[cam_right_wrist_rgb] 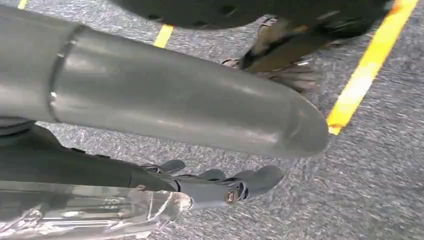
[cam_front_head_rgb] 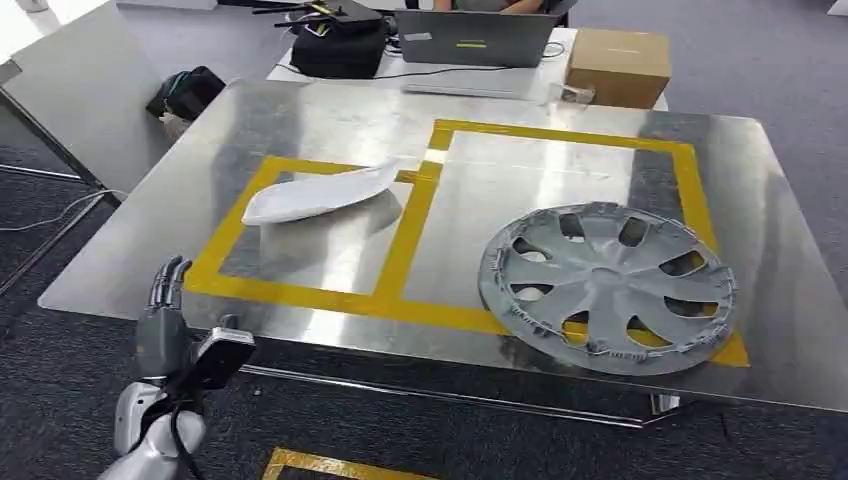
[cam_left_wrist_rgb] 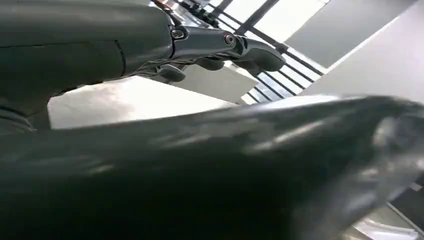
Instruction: Take the parts from the cabinet and place them on the table.
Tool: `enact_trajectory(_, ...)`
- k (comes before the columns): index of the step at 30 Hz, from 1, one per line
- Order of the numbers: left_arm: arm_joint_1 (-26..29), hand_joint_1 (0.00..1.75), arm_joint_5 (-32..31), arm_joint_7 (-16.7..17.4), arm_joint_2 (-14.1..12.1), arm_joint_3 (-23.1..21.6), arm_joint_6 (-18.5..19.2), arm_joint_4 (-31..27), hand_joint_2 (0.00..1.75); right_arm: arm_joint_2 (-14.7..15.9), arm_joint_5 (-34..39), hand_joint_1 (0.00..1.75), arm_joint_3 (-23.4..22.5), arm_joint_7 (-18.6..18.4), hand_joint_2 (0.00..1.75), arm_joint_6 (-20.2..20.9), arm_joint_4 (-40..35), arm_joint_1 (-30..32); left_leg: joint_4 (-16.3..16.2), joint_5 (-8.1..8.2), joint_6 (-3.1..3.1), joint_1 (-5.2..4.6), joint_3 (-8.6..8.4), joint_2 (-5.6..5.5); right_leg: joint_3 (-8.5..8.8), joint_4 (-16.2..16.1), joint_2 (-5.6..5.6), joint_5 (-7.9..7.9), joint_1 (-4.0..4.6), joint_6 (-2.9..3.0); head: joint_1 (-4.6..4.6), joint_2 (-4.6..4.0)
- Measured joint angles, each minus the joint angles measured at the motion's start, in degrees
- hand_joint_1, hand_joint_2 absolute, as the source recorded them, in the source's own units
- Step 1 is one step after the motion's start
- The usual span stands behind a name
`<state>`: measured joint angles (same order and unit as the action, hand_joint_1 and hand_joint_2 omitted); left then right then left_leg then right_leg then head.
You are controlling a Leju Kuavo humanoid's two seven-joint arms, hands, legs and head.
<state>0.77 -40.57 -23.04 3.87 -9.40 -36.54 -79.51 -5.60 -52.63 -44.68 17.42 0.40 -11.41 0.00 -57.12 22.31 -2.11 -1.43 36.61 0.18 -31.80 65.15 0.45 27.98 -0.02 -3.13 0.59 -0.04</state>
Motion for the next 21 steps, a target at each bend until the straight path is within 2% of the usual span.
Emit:
enact_trajectory(1, 0.2, 0.0, 0.0, 0.0, 0.0, 0.2, 0.0, -0.2, 0.0, 0.0, 0.0, 0.0, 0.0, 0.0, 0.0, 0.0, 0.0, -0.4, -0.1, -0.52, 0.31, -0.16, 0.39, -0.01, 3.64, -5.7, -0.05, 2.88, 0.22, 0.24, -0.02, 0.0)
enact_trajectory(2, 0.3, 0.0, 0.0, 0.0, 0.0, 0.5, -0.1, -0.4, 0.0, 0.0, 0.0, 0.0, -0.1, 0.1, 0.0, 0.0, 0.0, -0.6, -0.2, -0.99, 0.56, -0.19, 0.4, 0.06, 5.05, -7.6, -0.04, 3.04, 0.32, 0.74, -0.26, 0.0)
enact_trajectory(3, 0.2, 0.0, 0.0, -0.1, 0.0, 0.7, -0.1, -0.4, 0.0, 0.0, 0.0, 0.0, -0.2, 0.1, 0.0, 0.0, 0.0, -0.5, 0.0, -1.5, 0.87, -0.06, 0.26, 0.1, 4.17, -7.9, 0.02, 2.74, 0.5, 0.98, -0.13, -0.02)
enact_trajectory(5, 0.5, 0.0, 0.9, -0.5, 0.1, 1.2, -0.6, -0.4, 0.0, 0.0, 0.0, 0.0, -0.3, 0.1, 0.0, 0.0, 0.0, -0.5, 0.4, -2.53, 1.59, 0.08, 0.36, 0.05, 3.67, -8.0, -0.01, 1.88, 0.63, 1.94, 0.11, -0.02)
enact_trajectory(6, 0.7, 0.0, 1.9, -0.9, 0.1, 1.9, -1.0, -0.4, 0.0, -0.2, 0.0, 0.0, -0.3, 0.1, 0.0, 0.0, 0.1, -0.4, 0.1, -2.09, 1.97, 0.18, 0.63, -0.12, 3.26, -8.3, -0.35, 0.98, 0.13, 2.45, 0.17, 0.0)
enact_trajectory(7, 1.0, 0.0, 3.3, -1.4, 0.1, 2.7, -1.6, -0.4, 0.0, -0.2, 0.0, 0.0, -0.4, 0.1, 0.0, 0.0, 0.1, -0.5, -1.3, 0.96, 2.49, 0.18, 1.48, -0.23, 2.53, -8.3, -0.34, 0.34, 0.1, 2.8, -0.13, 0.0)
enact_trajectory(8, 1.3, 0.0, 5.6, -2.1, 0.2, 4.0, -1.9, -0.3, 0.0, -0.2, 0.2, 0.0, -0.7, 0.2, 0.0, 0.0, 0.1, -0.4, -5.3, 5.35, 3.02, 0.59, 2.63, -0.23, 1.75, -8.3, -0.32, -0.46, 0.01, 3.01, -0.46, 0.0)
enact_trajectory(9, 1.6, 0.0, 6.9, -2.5, 0.2, 5.0, -2.0, 0.0, 0.0, -0.2, 0.3, 0.0, -0.8, 0.3, 0.0, 0.0, 0.1, -0.4, -9.3, 8.31, 3.37, 0.89, 3.68, -0.22, 1.34, -8.3, -0.26, -1.15, 0.01, 3.01, -0.41, -0.02)
enact_trajectory(10, 2.0, 0.0, 8.1, -2.8, 0.2, 6.6, -2.0, 0.6, 0.0, -0.2, 0.4, 0.0, -1.0, 0.4, 0.0, 0.0, 0.1, -0.3, -13.8, 10.55, 3.7, 1.2, 4.72, -0.22, 0.41, -8.2, -0.23, -1.94, -0.01, 2.94, -0.41, 0.0)
enact_trajectory(11, 2.4, 0.0, 8.8, -3.0, 0.2, 7.7, -2.0, 1.0, 0.0, -0.2, 0.4, 0.0, -1.2, 0.5, 0.0, 0.0, 0.1, -0.2, -16.8, 10.86, 4.0, 1.49, 5.02, -0.22, -0.61, -8.2, -0.24, -2.63, -0.05, 2.78, -0.48, -0.02)
enact_trajectory(12, 2.7, 0.0, 9.8, -3.8, 0.2, 8.7, -2.1, 1.4, 0.0, -0.2, 0.5, 0.0, -1.4, 0.5, 0.0, 0.0, 0.1, 0.0, -17.1, 9.72, 4.2, 1.72, 4.27, -0.22, -1.5, -8.1, -0.29, -3.28, -0.11, 2.55, -0.44, 0.0)
enact_trajectory(13, 2.9, 0.0, 10.7, -4.8, 0.2, 9.5, -2.0, 2.0, 0.0, -0.2, 0.5, 0.0, -1.5, 0.6, 0.0, 0.0, 0.1, 0.1, -15.5, 7.89, 4.38, 1.94, 2.54, -0.22, -2.32, -8.1, -0.34, -3.86, -0.22, 2.24, -0.44, -0.02)
enact_trajectory(14, 2.9, 0.0, 11.6, -5.7, 0.2, 10.6, -2.0, 3.0, 0.0, -0.2, 0.5, 0.0, -1.7, 0.6, 0.0, 0.0, 0.1, 0.1, -11.9, 5.98, 4.57, 2.12, -0.43, -0.21, -3.11, -8.1, -0.38, -4.48, -0.41, 1.87, -0.44, 0.0)
enact_trajectory(15, 2.9, 0.0, 12.2, -6.2, 0.3, 11.6, -1.9, 3.8, 0.0, -0.2, 0.6, 0.0, -1.8, 0.6, 0.0, 0.0, 0.1, 0.1, -6.9, 5.05, 4.81, 2.43, -4.29, -0.21, -3.8, -8.0, -0.36, -5.05, -0.57, 1.49, -0.44, 0.0)
enact_trajectory(16, 2.8, 0.0, 12.6, -6.8, 0.5, 12.8, -1.6, 4.9, 0.0, -0.1, 0.7, 0.0, -1.9, 0.7, 0.0, 0.0, 0.0, 0.0, -1.6, 5.97, 5.19, 2.88, -8.8, -0.27, -4.15, -7.8, -0.25, -5.5, -0.36, 1.08, -0.55, -0.02)
enact_trajectory(17, 2.6, 0.0, 13.3, -7.5, 0.5, 14.1, -1.5, 6.1, 0.0, -0.2, 0.7, 0.0, -2.1, 0.7, 0.0, 0.0, -0.1, 0.0, 2.2, 7.3, 4.59, 2.51, -10.78, -0.69, -4.55, -7.6, -0.26, -5.93, -0.32, 0.67, -0.46, 0.0)
enact_trajectory(18, 2.5, 0.0, 14.3, -8.4, 0.7, 15.4, -0.9, 8.0, 0.0, -0.2, 0.7, 0.0, -2.3, 0.8, 0.0, -0.1, -0.1, 0.0, 1.9, 7.01, 3.7, 2.36, -9.98, -0.63, -4.51, -7.9, -0.25, -6.75, -0.37, 0.39, -0.32, 0.0)
enact_trajectory(19, 2.5, 0.0, 15.1, -9.4, 0.7, 16.9, -0.3, 9.8, 0.0, -0.2, 0.6, 0.0, -2.4, 0.8, 0.0, -0.1, -0.1, 0.1, 1.9, 6.78, 3.33, 2.02, -9.76, -0.5, -4.64, -8.1, -0.21, -7.31, -0.58, 0.15, -0.81, 0.0)
enact_trajectory(20, 2.5, 0.0, 16.0, -10.6, 0.7, 18.4, 0.4, 11.8, 0.0, -0.2, 0.5, 0.0, -2.6, 0.8, 0.0, -0.2, -0.1, 0.3, 1.8, 6.38, 2.7, 1.79, -9.46, -0.47, -4.75, -8.4, -0.18, -7.84, -0.83, -0.26, -0.54, 0.0)
enact_trajectory(21, 2.3, 0.0, 16.8, -11.8, 1.1, 20.2, 1.2, 14.1, 0.0, -0.2, 0.5, 0.0, -2.9, 0.8, 0.0, -0.2, 0.0, 0.7, 2.0, 5.62, 1.83, 1.89, -8.9, -0.12, -5.11, -8.2, -0.16, -7.64, -1.17, -0.64, -0.57, 0.0)
